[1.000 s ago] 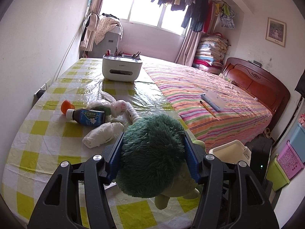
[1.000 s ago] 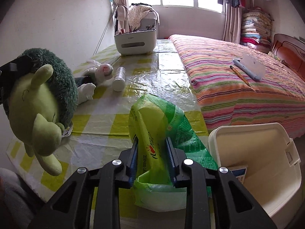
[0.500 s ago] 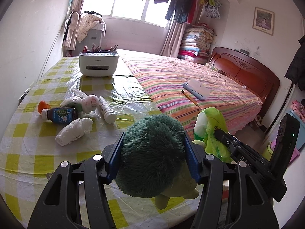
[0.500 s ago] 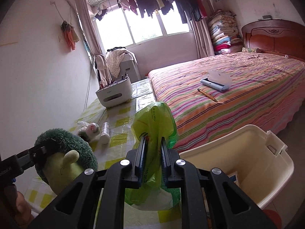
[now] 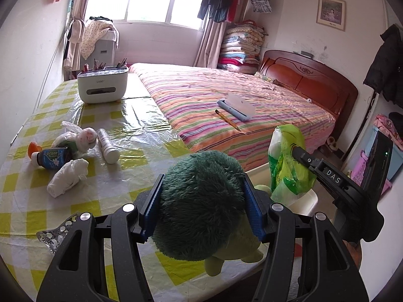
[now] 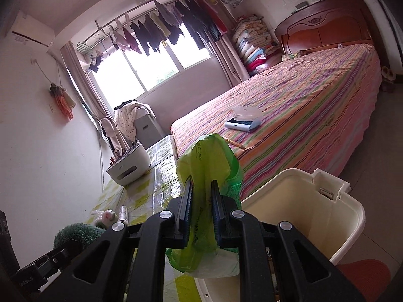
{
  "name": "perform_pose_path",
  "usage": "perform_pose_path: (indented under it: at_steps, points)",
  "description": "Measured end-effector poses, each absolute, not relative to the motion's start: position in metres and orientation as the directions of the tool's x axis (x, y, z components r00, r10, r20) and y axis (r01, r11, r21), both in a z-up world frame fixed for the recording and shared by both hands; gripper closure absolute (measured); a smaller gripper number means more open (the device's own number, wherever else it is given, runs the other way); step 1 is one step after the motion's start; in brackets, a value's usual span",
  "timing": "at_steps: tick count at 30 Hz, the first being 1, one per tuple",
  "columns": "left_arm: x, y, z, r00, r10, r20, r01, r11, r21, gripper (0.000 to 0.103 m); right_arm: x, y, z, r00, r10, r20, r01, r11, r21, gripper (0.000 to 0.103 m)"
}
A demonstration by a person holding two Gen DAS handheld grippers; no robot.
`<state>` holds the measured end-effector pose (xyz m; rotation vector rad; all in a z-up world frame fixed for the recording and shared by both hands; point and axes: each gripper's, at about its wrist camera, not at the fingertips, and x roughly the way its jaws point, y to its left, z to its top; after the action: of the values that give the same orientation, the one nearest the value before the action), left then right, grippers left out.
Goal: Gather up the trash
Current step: 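Carry the wipes pack with the right tool over the bin while the left tool carries the plush, then open the right tool to drop the wipes pack while the left tool drops the plush into the bin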
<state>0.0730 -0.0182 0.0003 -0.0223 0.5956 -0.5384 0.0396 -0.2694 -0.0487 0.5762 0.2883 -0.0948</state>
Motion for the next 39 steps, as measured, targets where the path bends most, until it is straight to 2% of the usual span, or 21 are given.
perform_pose_path:
  at_steps: [3, 9, 11, 12, 13, 14, 18, 26, 39]
  points:
    - [0.071, -0.025, 0.002, 0.69, -0.496, -0.527, 0.487, 0.857, -0.17, 0.046, 0.038, -0.279, -0.053, 0.956, 0.002, -0.294, 0.171, 0.811, 0.56, 0.089]
    - [0.068, -0.036, 0.003, 0.683, -0.503, -0.529, 0.506, 0.849, -0.154, 0.046, 0.034, -0.289, -0.059, 0.958, 0.013, -0.287, 0.174, 0.768, 0.616, 0.082]
    - [0.068, -0.04, 0.004, 0.681, -0.505, -0.53, 0.511, 0.846, -0.15, 0.046, 0.031, -0.29, -0.059, 0.961, 0.013, -0.275, 0.169, 0.761, 0.626, 0.062]
    - [0.068, -0.042, 0.004, 0.678, -0.507, -0.532, 0.514, 0.845, -0.151, 0.046, 0.028, -0.29, -0.059, 0.963, 0.004, -0.269, 0.172, 0.76, 0.627, 0.058]
    - [0.068, -0.043, 0.003, 0.675, -0.508, -0.534, 0.516, 0.844, -0.151, 0.046, 0.026, -0.29, -0.058, 0.966, -0.006, -0.26, 0.174, 0.761, 0.626, 0.048]
    - [0.068, -0.045, 0.003, 0.673, -0.509, -0.537, 0.517, 0.843, -0.15, 0.046, 0.023, -0.289, -0.056, 0.969, -0.012, -0.248, 0.17, 0.762, 0.625, 0.045]
    - [0.071, -0.053, 0.002, 0.666, -0.512, -0.543, 0.522, 0.84, -0.152, 0.046, 0.012, -0.288, -0.051, 0.983, -0.02, -0.185, 0.133, 0.767, 0.627, 0.042]
    - [0.083, -0.08, 0.001, 0.632, -0.539, -0.557, 0.546, 0.82, -0.173, 0.046, -0.023, -0.295, -0.045, 0.993, -0.115, -0.019, 0.098, 0.735, 0.671, 0.029]
    - [0.099, -0.124, -0.013, 0.586, -0.539, -0.604, 0.575, 0.803, -0.159, 0.043, -0.046, -0.302, -0.046, 0.98, -0.193, 0.052, 0.1, 0.7, 0.707, 0.029]
